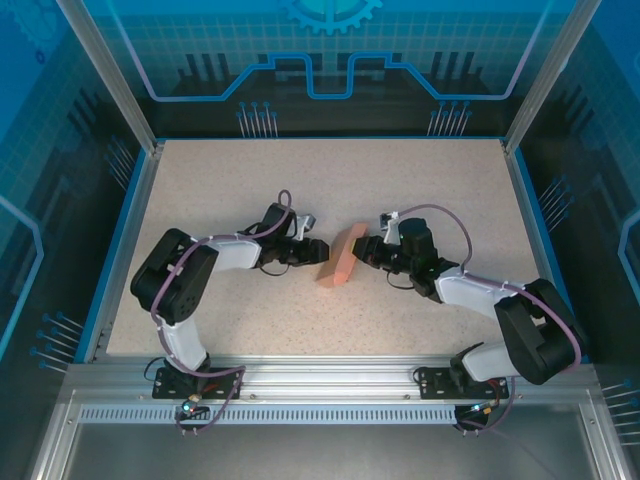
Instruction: Fold the paper box
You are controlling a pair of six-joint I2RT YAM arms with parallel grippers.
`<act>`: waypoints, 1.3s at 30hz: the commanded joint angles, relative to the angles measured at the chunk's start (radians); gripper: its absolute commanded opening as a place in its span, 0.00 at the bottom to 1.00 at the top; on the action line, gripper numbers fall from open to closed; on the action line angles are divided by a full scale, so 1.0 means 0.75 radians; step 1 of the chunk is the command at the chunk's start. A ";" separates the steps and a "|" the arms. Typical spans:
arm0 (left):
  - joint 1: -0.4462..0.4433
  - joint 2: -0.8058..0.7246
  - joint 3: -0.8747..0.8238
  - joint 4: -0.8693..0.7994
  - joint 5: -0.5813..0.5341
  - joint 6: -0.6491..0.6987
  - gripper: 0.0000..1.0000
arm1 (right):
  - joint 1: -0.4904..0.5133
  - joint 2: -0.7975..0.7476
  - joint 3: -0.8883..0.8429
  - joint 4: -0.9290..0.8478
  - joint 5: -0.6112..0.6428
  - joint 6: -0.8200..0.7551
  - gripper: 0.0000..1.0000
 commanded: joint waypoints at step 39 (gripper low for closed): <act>-0.372 -0.725 -0.434 0.202 -0.642 0.411 0.89 | 0.176 0.137 0.176 -0.326 0.325 -0.019 0.12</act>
